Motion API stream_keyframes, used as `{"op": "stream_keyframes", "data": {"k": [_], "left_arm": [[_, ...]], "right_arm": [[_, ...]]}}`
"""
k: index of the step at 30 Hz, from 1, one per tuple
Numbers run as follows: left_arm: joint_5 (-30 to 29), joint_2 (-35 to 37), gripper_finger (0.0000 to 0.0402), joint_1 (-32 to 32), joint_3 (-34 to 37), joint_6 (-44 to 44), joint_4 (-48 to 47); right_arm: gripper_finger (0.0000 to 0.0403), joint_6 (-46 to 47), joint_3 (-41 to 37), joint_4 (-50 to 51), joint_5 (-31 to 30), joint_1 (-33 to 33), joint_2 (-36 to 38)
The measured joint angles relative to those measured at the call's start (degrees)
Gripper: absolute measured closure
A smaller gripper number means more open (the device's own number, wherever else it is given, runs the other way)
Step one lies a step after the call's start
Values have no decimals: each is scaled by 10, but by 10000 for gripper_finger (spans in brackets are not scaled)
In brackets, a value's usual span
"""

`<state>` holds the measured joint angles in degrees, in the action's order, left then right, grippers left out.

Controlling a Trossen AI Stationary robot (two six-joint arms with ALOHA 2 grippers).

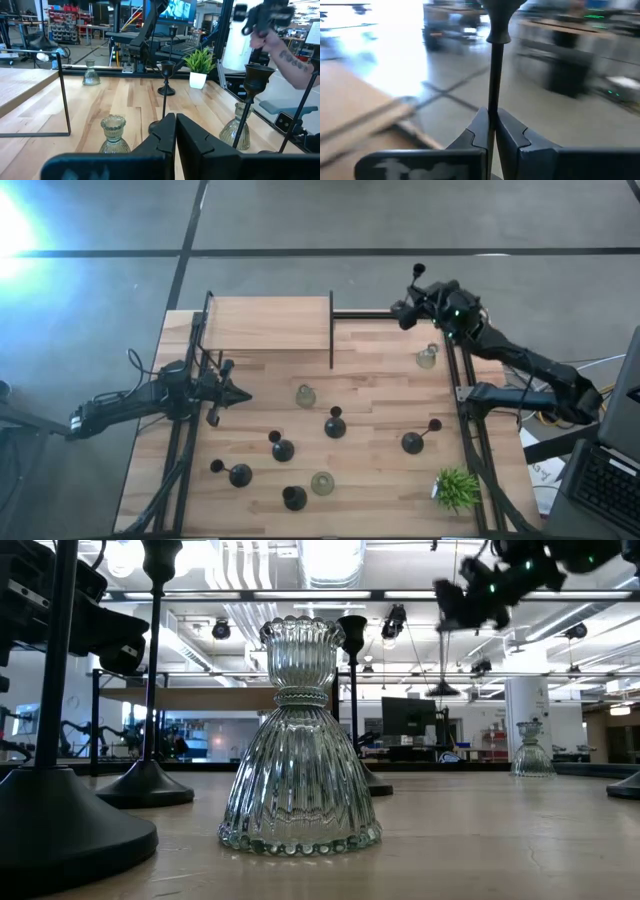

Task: Pick & Place candle stick holders
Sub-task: Put the black candleholder on the shelf

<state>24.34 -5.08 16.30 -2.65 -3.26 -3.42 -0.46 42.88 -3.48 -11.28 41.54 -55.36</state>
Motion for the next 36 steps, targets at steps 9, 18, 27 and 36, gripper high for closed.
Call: {"op": "stream_keyframes", "data": {"k": [9,18,27,36], "left_arm": [[0,0,385,0,0,0,0],[0,0,385,0,0,0,0],[0,0,385,0,0,0,0],[0,0,384,0,0,0,0]], "right_arm": [[394,-33,166,63,232,0,-74],[394,-54,362,139,339,-19,-236],[394,-73,450,138,345,-50,-350],[394,-81,470,62,381,-59,-421]]}}
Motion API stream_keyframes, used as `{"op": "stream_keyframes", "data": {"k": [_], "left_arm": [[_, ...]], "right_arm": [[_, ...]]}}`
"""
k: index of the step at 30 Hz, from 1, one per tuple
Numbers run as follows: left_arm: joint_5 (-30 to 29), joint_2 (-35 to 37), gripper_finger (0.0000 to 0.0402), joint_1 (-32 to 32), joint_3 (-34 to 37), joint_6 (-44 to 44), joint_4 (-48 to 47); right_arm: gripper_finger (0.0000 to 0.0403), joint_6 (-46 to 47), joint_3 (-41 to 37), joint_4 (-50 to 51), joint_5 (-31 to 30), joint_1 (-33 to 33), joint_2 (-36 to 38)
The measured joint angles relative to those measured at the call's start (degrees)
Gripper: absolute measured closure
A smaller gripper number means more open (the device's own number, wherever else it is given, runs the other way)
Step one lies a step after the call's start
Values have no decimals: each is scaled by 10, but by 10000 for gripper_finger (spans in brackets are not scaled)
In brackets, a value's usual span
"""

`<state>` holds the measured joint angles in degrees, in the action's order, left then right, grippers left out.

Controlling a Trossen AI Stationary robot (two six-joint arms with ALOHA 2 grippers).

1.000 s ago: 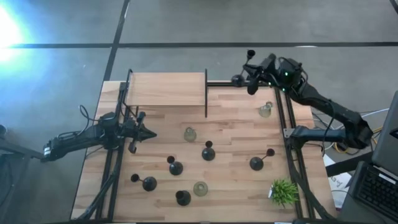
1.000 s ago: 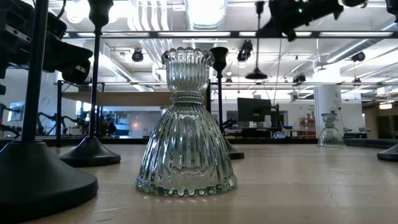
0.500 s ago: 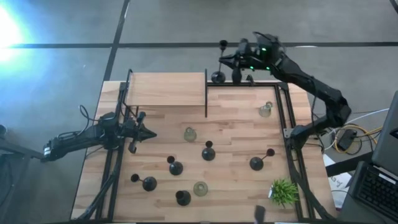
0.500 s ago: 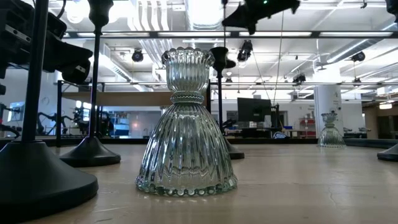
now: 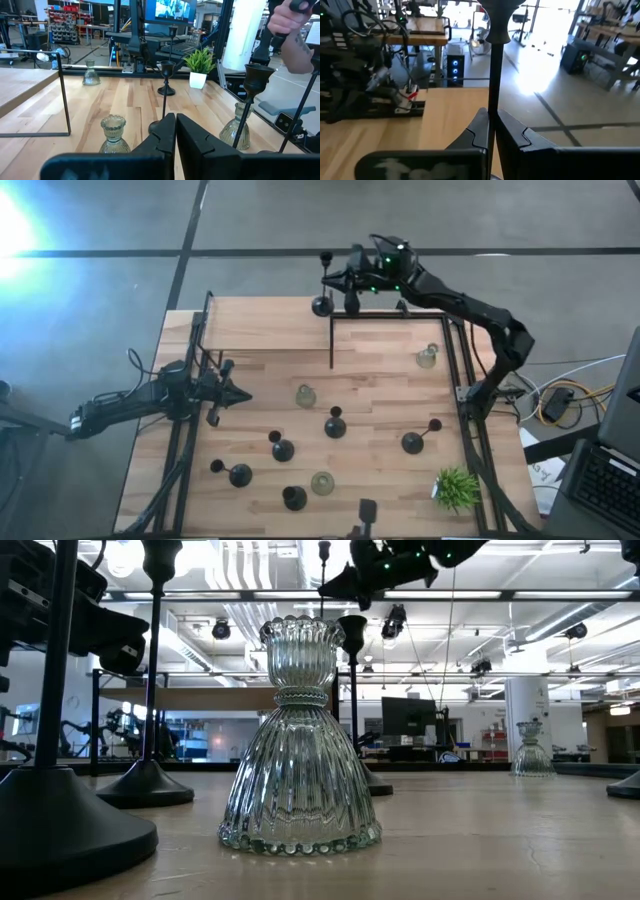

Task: Pick & Place candle stick holders
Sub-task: Put the black candleholder on the shelf

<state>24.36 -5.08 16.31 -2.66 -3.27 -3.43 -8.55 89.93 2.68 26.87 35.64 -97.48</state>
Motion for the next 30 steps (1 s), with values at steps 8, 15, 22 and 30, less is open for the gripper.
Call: {"op": "stream_keyframes", "data": {"k": [8,15,22,30], "left_arm": [[0,0,383,0,0,0,0],[0,0,384,0,0,0,0],[0,0,385,0,0,0,0],[0,0,384,0,0,0,0]], "right_arm": [[394,9,11,-52,4,13,-46],[394,17,65,-43,12,22,-100],[394,22,110,-9,25,31,-149],[394,33,111,-13,30,47,-170]]}}
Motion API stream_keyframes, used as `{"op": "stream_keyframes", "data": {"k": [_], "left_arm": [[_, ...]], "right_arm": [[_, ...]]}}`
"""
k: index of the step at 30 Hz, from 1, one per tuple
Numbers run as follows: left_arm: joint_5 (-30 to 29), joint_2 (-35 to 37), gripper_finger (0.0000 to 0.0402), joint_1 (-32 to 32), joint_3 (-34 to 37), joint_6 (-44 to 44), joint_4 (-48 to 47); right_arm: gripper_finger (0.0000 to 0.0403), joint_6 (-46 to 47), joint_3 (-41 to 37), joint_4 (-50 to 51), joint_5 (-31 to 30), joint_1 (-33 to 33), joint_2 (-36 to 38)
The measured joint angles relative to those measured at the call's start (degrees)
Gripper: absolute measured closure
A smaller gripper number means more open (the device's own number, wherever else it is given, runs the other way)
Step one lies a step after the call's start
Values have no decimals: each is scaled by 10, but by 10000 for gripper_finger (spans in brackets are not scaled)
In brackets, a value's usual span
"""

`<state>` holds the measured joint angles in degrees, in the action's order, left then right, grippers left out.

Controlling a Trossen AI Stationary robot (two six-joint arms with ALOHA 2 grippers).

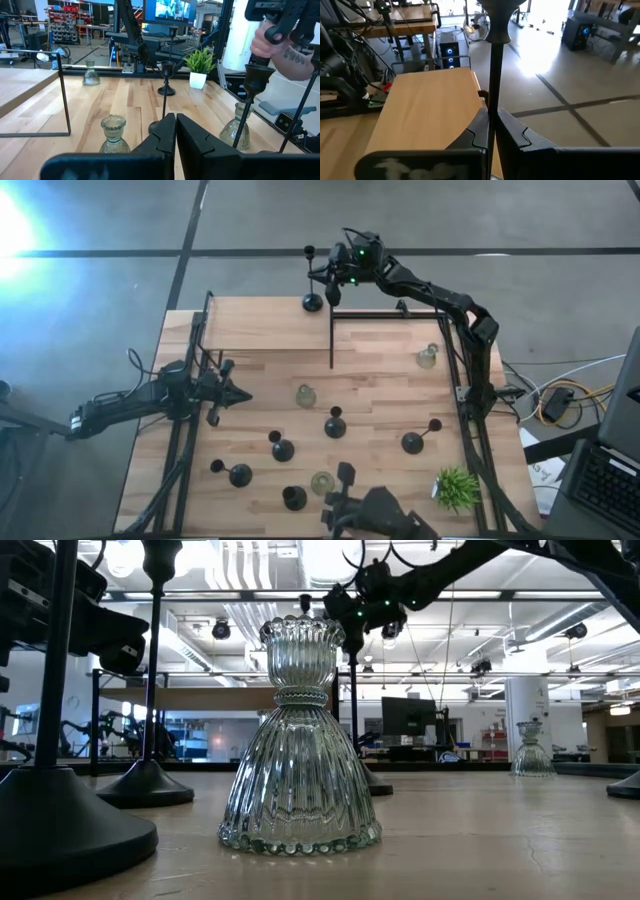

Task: Pick & Place candle stick holders
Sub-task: Put the black candleholder on the shelf

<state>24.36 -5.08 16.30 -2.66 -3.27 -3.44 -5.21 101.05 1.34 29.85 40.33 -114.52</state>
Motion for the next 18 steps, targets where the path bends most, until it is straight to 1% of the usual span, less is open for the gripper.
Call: {"op": "stream_keyframes", "data": {"k": [9,18], "left_arm": [[0,0,384,0,0,0,0],[0,0,383,0,0,0,0]], "right_arm": [[394,-1,-7,1,17,3,3],[394,-8,-12,-2,17,4,1]]}}
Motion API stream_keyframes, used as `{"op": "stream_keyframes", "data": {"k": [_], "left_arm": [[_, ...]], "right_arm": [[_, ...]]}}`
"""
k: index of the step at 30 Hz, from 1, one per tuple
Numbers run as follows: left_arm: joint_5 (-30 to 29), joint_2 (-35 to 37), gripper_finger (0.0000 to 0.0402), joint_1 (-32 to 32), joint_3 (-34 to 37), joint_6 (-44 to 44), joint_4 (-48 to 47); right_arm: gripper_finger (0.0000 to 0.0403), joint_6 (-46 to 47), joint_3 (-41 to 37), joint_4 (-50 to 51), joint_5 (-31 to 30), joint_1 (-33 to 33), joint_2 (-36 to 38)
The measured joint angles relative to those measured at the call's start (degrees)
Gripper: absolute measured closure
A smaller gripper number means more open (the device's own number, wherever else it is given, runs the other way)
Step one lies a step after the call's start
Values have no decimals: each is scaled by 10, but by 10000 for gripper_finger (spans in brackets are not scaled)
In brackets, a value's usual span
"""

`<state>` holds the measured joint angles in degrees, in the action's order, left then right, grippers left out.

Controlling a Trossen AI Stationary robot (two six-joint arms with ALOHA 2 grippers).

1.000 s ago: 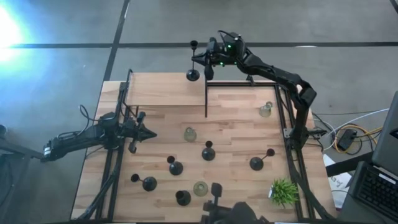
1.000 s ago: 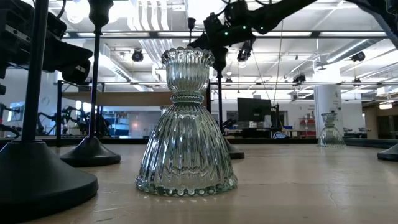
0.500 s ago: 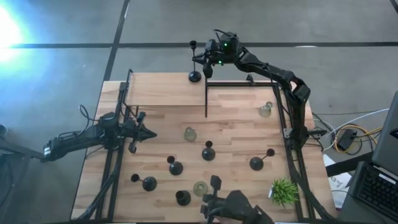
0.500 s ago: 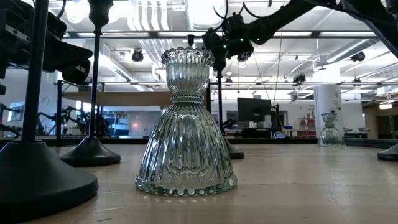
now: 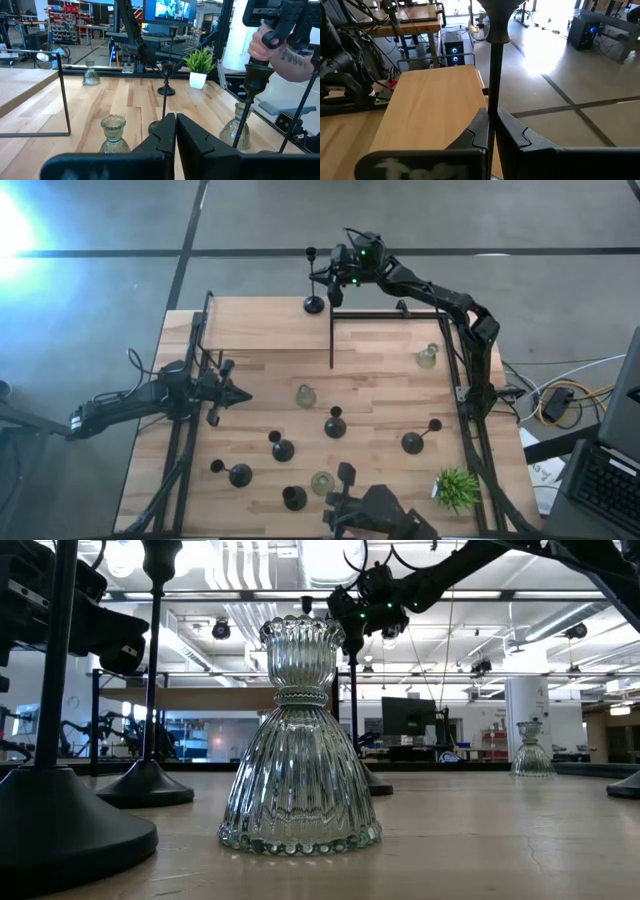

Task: Pick & Place candle stick holders
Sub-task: Put the black candleholder on the shelf

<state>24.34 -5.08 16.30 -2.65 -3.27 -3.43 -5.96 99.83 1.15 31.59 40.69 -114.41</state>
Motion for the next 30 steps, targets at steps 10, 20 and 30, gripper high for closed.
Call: {"op": "stream_keyframes", "data": {"k": [10,20,30], "left_arm": [[0,0,383,0,0,0,0],[0,0,384,0,0,0,0],[0,0,384,0,0,0,0]], "right_arm": [[383,0,-1,1,0,2,0],[299,-7,-3,5,-3,4,-2],[216,-17,-3,9,-3,4,6]]}}
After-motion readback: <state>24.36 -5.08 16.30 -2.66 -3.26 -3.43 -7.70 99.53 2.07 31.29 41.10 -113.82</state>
